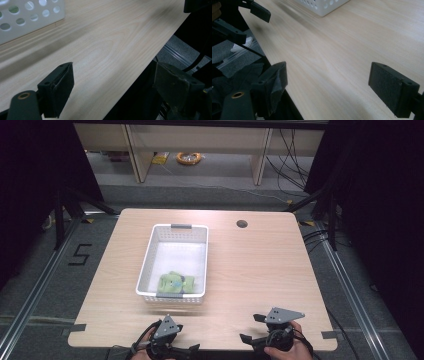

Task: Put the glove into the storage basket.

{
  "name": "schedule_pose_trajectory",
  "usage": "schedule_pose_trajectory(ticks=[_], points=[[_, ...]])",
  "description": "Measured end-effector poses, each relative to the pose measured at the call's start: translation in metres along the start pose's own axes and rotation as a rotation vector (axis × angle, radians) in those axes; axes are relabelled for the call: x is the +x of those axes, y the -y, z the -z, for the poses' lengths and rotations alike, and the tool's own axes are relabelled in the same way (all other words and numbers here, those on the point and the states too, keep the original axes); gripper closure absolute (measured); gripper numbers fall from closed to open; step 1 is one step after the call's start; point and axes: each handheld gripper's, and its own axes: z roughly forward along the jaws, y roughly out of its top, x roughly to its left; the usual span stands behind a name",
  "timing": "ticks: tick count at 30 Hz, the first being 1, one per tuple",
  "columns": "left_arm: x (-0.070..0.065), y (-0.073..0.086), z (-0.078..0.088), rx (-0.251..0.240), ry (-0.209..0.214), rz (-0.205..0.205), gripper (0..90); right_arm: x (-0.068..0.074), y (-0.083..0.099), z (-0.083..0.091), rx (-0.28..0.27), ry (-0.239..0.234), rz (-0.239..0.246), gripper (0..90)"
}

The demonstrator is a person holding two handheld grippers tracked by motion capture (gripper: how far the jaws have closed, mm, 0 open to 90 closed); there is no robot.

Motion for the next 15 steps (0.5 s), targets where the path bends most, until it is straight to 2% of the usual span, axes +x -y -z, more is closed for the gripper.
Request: schedule_pose_trajectory(ticks=[1,2,3,4,5,7,8,9,10,11,13,15], points=[[-0.0015,0.0002,-0.0011,-0.004,0.011,0.027,15.8,-0.0019,0.0011,-0.0008,-0.003,-0.015,0.019,16.5],[-0.0006,-0.0001,-0.0008,0.001,0.010,0.005,15.8,0.0016,0.0031,0.0003,0.013,-0.017,-0.013,16.6],[-0.0011,0.0004,-0.0015,-0.007,0.002,0.004,15.8,0.0002,0.0042,0.0003,0.009,-0.006,0.015,16.5],[-0.0015,0.0007,-0.0020,-0.009,0.001,0.005,15.8,0.0000,0.0052,-0.0009,0.010,-0.023,0.020,16.5],[-0.0021,0.0010,-0.0030,-0.013,0.001,0.009,15.8,0.0012,0.0058,0.0005,0.025,0.000,0.032,16.5],[-0.0012,0.0010,-0.0034,0.001,0.002,0.001,15.8,0.0048,0.0075,0.0005,0.031,0.000,0.019,16.5],[-0.0015,0.0011,-0.0041,0.002,-0.001,0.002,15.8,0.0027,0.0074,0.0006,0.027,0.003,0.046,16.5],[-0.0025,0.0014,-0.0049,0.009,0.011,0.028,15.8,0.0036,0.0079,0.0007,0.031,0.000,0.037,16.5],[-0.0013,0.0009,-0.0036,0.032,0.013,0.005,15.8,0.0040,0.0084,0.0004,0.025,0.004,0.038,16.5],[-0.0019,0.0016,-0.0053,0.008,0.004,-0.006,15.8,0.0042,0.0086,0.0000,0.025,-0.002,0.043,16.5],[-0.0015,0.0012,-0.0044,0.024,0.003,-0.021,15.8,0.0037,0.0088,0.0001,0.024,0.008,0.052,16.5],[-0.0016,0.0013,-0.0053,0.017,0.001,-0.012,15.8,0.0035,0.0089,-0.0004,0.031,0.002,0.042,16.5]])
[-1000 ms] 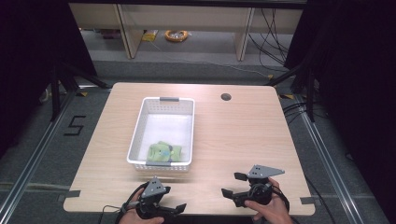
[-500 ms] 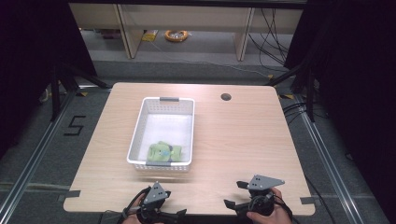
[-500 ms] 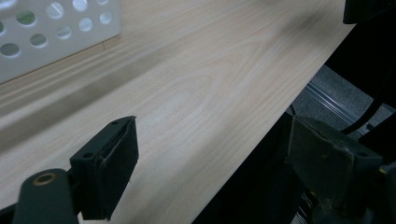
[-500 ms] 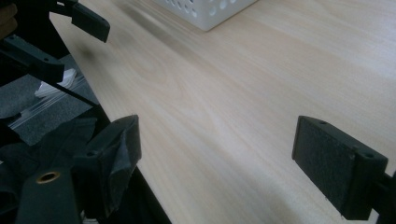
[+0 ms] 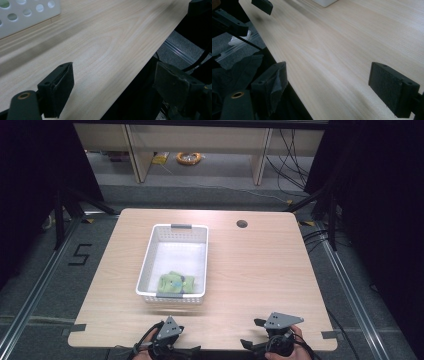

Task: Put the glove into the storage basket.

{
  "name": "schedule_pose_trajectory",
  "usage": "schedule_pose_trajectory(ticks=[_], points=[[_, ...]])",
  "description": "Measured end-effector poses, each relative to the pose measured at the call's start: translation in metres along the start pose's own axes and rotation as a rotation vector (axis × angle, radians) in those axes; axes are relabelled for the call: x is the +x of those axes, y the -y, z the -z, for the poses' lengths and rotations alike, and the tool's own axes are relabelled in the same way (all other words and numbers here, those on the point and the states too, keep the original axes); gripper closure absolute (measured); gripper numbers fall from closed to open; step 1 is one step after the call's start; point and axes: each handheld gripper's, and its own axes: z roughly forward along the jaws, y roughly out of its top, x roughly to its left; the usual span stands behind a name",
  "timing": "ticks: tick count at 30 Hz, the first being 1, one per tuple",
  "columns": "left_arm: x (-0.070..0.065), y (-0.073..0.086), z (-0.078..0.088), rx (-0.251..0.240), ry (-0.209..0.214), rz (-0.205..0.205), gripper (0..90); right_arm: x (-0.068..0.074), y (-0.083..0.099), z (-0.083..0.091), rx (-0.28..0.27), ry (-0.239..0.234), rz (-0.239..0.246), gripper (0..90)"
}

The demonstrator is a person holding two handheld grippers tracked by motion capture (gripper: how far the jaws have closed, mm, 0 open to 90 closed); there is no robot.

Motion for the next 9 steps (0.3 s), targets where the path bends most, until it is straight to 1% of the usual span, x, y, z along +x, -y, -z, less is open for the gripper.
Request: schedule_pose_trajectory(ticks=[1,2,3,4,5,6,7,8,9], points=[[0.0003,0.0001,-0.0002,-0.001,0.002,0.003,15.8,-0.0006,0.0001,-0.0002,-0.002,0.011,0.006,16.5],[0.0005,0.0000,0.0000,0.001,0.005,0.006,15.8,-0.0007,0.0001,-0.0004,0.003,0.006,0.000,16.4],[0.0004,0.0002,-0.0006,-0.007,-0.001,0.006,15.8,-0.0021,-0.0001,-0.0012,0.011,-0.025,0.000,16.5],[0.0004,0.0002,-0.0007,-0.009,0.000,0.007,15.8,-0.0018,0.0001,-0.0013,0.007,-0.016,-0.002,16.5],[0.0008,-0.0002,-0.0003,0.001,0.006,0.003,15.8,-0.0010,0.0004,-0.0008,0.001,-0.001,-0.008,16.5],[0.0001,0.0000,-0.0012,-0.011,0.005,0.015,15.8,0.0001,0.0007,-0.0003,0.003,0.010,-0.023,16.5],[0.0002,0.0000,-0.0019,-0.013,0.006,0.017,15.8,-0.0007,0.0008,-0.0002,-0.001,0.015,-0.015,16.5],[0.0004,0.0001,-0.0014,0.003,0.004,0.022,15.8,-0.0028,0.0006,0.0003,0.004,0.011,-0.003,16.5],[0.0026,-0.0003,-0.0008,0.021,-0.006,0.005,15.8,-0.0036,0.0008,0.0000,0.003,0.006,-0.009,16.5]])
